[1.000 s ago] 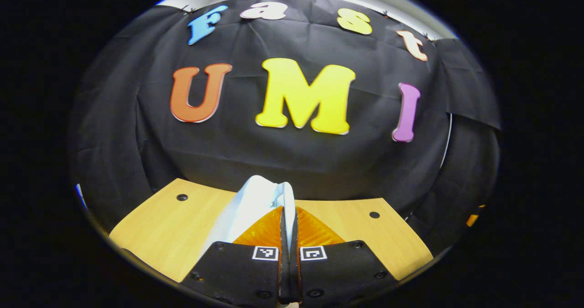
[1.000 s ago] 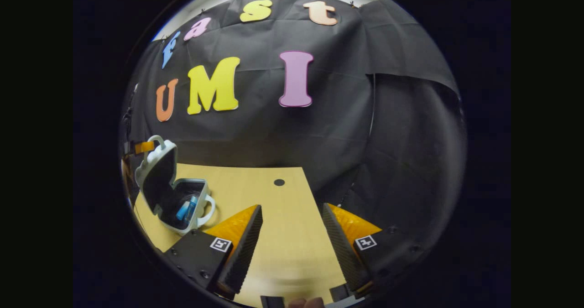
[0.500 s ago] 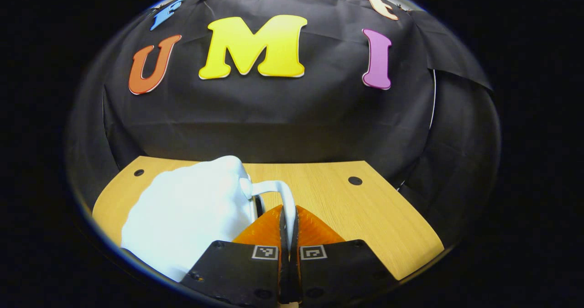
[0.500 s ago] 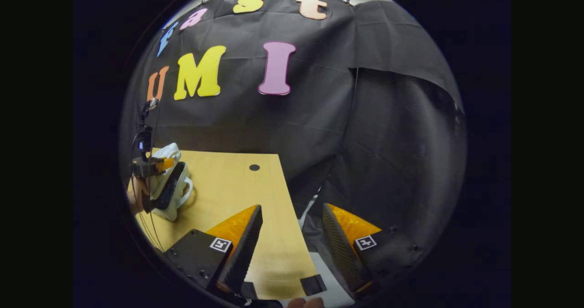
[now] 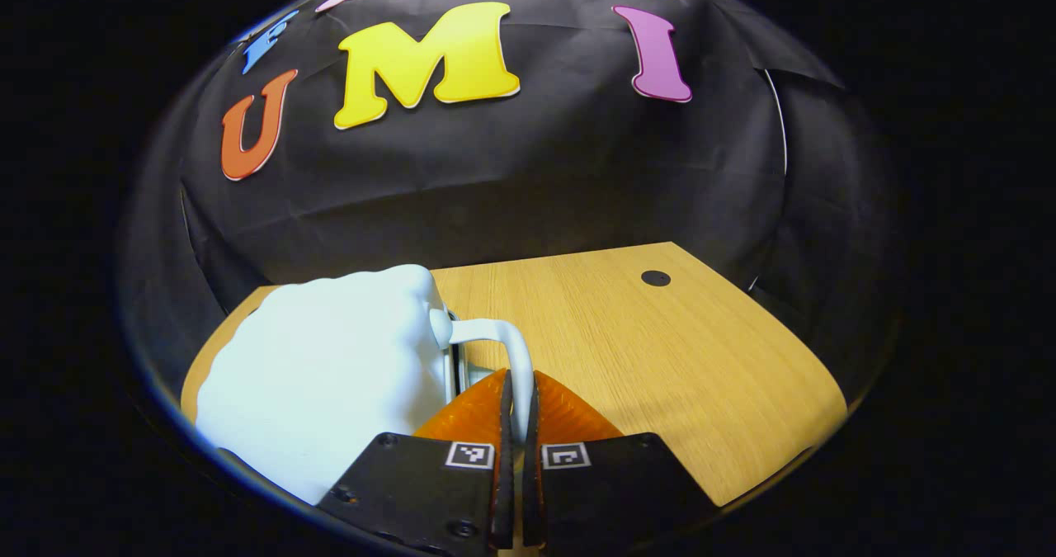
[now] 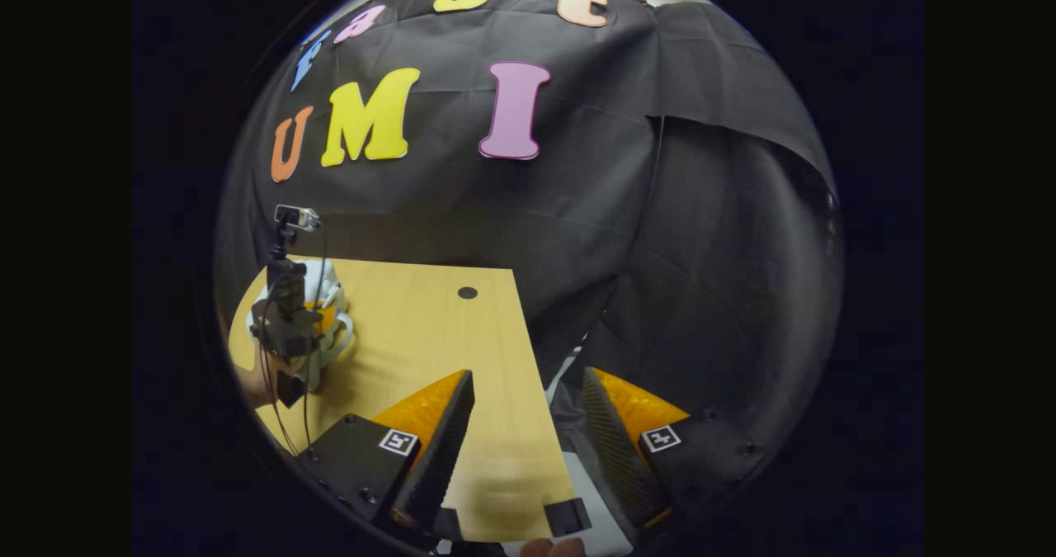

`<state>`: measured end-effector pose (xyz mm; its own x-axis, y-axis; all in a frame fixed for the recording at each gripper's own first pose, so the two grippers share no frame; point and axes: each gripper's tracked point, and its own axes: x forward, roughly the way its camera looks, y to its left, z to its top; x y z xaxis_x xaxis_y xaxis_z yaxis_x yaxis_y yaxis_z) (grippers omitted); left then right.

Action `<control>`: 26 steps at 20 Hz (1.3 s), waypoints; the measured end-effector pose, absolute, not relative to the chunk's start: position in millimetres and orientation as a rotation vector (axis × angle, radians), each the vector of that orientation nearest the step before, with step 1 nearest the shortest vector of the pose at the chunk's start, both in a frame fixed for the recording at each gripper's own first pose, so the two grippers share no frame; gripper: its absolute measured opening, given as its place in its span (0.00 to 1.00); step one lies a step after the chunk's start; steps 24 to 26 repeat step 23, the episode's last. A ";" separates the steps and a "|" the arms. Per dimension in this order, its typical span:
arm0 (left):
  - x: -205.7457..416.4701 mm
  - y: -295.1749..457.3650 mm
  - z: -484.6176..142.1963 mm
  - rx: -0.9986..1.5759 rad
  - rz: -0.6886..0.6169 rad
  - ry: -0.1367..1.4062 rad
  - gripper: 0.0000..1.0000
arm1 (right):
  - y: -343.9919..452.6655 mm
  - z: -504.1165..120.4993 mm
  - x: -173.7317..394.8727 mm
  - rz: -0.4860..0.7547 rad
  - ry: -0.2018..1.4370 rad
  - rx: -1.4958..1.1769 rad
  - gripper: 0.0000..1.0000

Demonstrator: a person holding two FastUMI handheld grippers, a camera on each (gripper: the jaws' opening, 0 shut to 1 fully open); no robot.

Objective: First open the suitcase, pack the skin care products into it, and then close the suitcase.

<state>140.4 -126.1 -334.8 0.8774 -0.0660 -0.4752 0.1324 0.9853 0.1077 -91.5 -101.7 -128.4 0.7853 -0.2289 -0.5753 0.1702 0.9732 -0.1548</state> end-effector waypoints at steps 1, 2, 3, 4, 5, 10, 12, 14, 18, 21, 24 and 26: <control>140.0 -129.4 -339.1 0.138 -0.101 0.494 0.10 | -99.2 -126.9 -89.9 -0.206 0.628 -0.103 0.80; 140.5 -131.5 -341.9 0.141 -0.097 0.502 0.13 | -97.0 -125.9 -87.5 -0.197 0.623 -0.110 0.80; 137.6 -136.8 -340.5 0.128 -0.118 0.509 0.13 | -95.0 -123.5 -85.0 -0.190 0.616 -0.115 0.80; 137.9 -146.1 -340.1 0.095 -0.145 0.504 0.25 | -93.1 -120.4 -82.2 -0.182 0.607 -0.117 0.80; 135.5 -151.9 -334.3 0.078 -0.161 0.494 0.45 | -90.7 -118.1 -77.1 -0.175 0.597 -0.115 0.80; 116.1 -137.9 -272.3 -0.005 -0.120 0.404 0.92 | -57.9 -90.1 -39.7 -0.106 0.493 -0.083 0.80; 106.9 -121.1 -227.7 -0.011 -0.087 0.326 0.98 | -35.2 -74.2 -22.1 -0.063 0.428 -0.074 0.79; 98.9 -100.7 -188.4 -0.002 -0.056 0.257 0.98 | -12.2 -57.5 -6.4 -0.024 0.361 -0.057 0.79; 77.3 -69.3 -116.8 -0.004 -0.012 0.148 0.97 | 29.3 -24.8 17.6 0.023 0.242 -0.016 0.80; 64.2 -56.1 -83.3 0.005 0.014 0.091 0.97 | 55.9 -7.1 26.7 0.060 0.184 -0.015 0.80; 56.5 -52.6 -75.4 0.000 0.023 0.078 0.97 | 68.8 5.0 25.5 0.071 0.151 -0.016 0.80; 56.5 -52.6 -75.4 0.000 0.023 0.078 0.97 | 68.8 5.0 25.5 0.071 0.151 -0.016 0.80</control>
